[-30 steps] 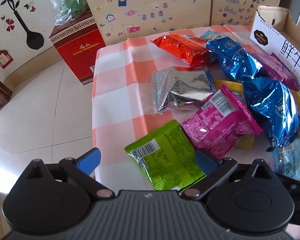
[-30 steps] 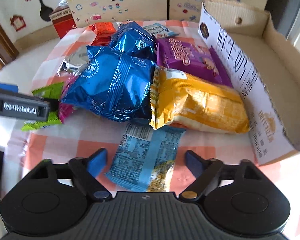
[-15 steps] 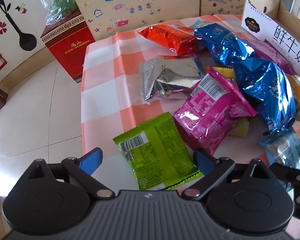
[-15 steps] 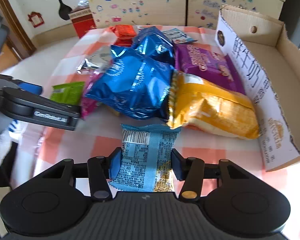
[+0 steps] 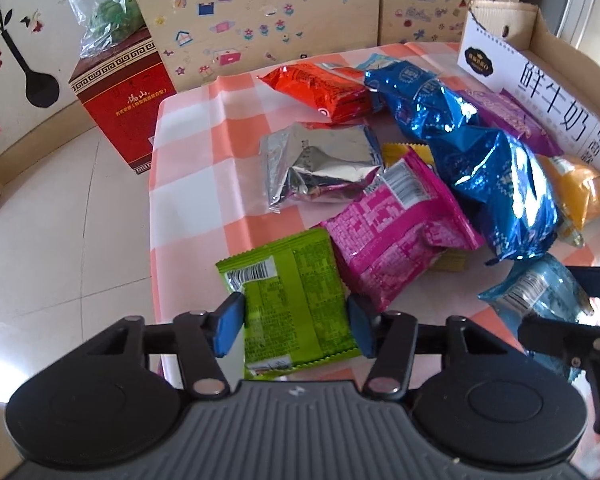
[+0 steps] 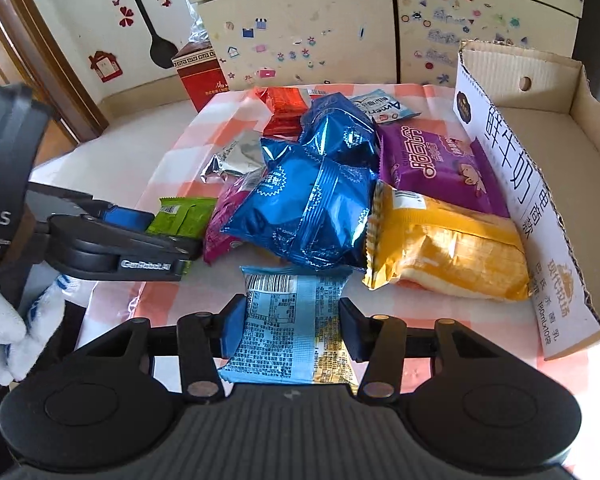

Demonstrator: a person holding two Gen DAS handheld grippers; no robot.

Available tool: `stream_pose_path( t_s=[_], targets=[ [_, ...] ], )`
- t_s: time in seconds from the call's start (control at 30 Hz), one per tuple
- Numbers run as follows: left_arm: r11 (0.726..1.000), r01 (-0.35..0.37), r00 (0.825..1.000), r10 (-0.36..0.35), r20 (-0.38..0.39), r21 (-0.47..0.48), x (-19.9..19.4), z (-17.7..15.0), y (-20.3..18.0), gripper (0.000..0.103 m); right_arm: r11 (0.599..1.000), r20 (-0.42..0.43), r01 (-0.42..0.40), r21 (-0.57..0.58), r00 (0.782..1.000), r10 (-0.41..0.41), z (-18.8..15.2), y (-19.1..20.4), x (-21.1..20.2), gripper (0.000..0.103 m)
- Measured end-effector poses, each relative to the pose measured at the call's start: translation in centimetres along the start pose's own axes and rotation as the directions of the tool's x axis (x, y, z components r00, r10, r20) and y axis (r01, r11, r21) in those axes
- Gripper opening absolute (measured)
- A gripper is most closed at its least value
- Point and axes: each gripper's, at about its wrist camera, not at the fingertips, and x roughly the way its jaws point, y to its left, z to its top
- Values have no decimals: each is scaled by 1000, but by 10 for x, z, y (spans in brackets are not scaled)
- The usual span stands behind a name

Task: Organize snacks
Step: 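Close right tool on light-blue packet while left tool grasps green packet, then lift both packets and carry them over the cardboard box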

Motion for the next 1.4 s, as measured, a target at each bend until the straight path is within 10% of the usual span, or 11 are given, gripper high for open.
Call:
stream_pose_path(
  t_s=[0.47, 0.63, 0.77, 0.93, 1.4],
  targets=[
    [995, 46, 999, -46, 2, -88, -11, -6, 18, 41, 1000, 2, -23, -6, 1000, 23, -1, 1, -4, 55],
    [994, -6, 1000, 6, 6, -111, -5, -2, 20, 75, 1000, -35, -15, 11, 999, 16, -2, -1, 2, 55],
    [990, -44, 999, 42, -16, -132, 6, 0, 24, 79, 1000, -49, -15, 10, 999, 15, -4, 0, 5, 55],
    [991, 17, 1000, -17, 0, -130, 11, -1, 25, 50, 1000, -52, -16, 5, 999, 16, -5, 2, 6, 56],
    [999, 35, 997, -32, 74, -37, -22, -20, 6, 50, 999, -28, -31, -12, 999, 31, -3, 4, -1, 55]
  ],
)
